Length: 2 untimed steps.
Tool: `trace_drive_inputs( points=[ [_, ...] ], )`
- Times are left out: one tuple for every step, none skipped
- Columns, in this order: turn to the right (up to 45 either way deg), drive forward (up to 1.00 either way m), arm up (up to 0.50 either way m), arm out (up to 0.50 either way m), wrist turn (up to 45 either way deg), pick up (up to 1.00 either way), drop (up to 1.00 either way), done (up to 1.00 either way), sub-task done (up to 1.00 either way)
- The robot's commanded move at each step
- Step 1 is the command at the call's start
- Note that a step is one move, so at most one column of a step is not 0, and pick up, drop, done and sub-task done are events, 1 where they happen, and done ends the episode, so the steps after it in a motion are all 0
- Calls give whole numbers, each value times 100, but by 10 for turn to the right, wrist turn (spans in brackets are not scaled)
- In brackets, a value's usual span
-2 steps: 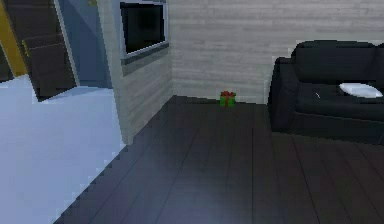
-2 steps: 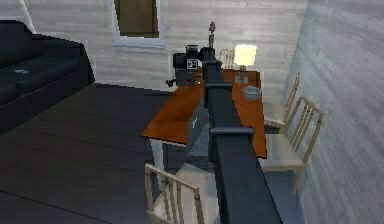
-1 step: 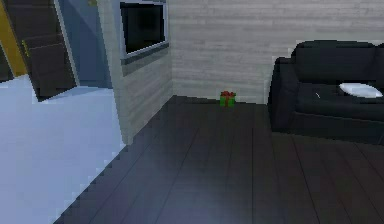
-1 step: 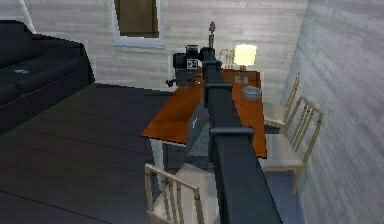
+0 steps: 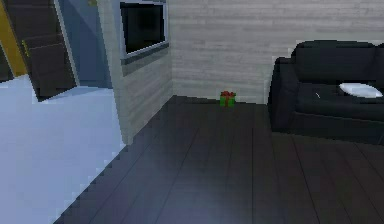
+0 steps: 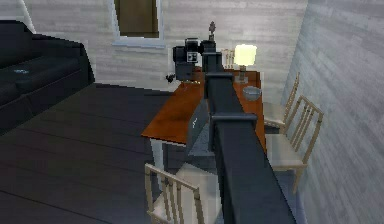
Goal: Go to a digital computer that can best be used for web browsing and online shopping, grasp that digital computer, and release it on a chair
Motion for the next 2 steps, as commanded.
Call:
trace_drive_inputs(
  points=[
    [0,0,0,0,-450,0,0,0,0],
    [0,0,0,0,-450,0,0,0,0]
  ],
)
